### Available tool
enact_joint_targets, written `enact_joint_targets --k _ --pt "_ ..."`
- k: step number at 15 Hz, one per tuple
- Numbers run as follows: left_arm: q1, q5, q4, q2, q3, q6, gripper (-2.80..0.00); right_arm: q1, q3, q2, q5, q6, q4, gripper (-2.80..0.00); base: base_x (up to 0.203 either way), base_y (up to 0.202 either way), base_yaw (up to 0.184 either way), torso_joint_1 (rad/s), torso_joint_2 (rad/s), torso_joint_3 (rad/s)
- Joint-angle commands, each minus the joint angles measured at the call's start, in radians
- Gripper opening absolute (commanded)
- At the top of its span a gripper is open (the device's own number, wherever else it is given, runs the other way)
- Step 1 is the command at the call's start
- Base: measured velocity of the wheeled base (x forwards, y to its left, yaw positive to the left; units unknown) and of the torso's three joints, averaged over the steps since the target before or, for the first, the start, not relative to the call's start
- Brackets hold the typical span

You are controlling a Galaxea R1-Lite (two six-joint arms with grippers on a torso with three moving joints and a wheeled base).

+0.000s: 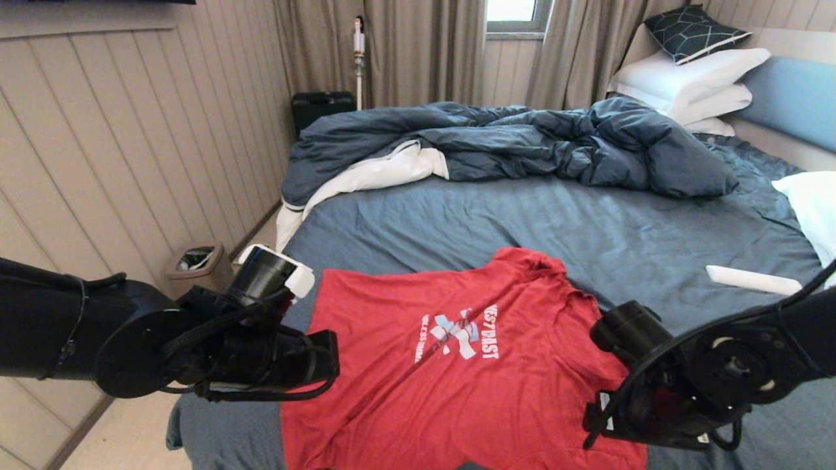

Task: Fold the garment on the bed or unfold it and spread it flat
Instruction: Unford the red T-shirt

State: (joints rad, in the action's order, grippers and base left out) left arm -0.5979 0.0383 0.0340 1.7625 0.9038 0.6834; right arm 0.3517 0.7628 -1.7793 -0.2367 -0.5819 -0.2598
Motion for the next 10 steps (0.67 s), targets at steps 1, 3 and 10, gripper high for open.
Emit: enact_joint_targets --k 1,3,10 --pt "-0.003 0.0 0.001 -0.015 0.0 0.004 -2.8 -0.004 -0.071 0.06 -0.002 -0.003 -0.002 0.0 0.0 0.0 0.0 0.0 0.0 0.0" --pt "-0.003 0.0 0.001 -0.015 0.0 0.005 -2.8 -0.027 -0.16 0.138 -0.002 -0.003 0.001 0.0 0.0 0.0 0.0 0.0 0.0 0.0" --pt "-0.002 -0.013 -0.005 -0.025 0.006 0.003 -2.8 -0.213 0.129 0.216 -0.003 0.166 0.012 -2.8 0.0 0.0 0.0 0.0 0.0 0.0"
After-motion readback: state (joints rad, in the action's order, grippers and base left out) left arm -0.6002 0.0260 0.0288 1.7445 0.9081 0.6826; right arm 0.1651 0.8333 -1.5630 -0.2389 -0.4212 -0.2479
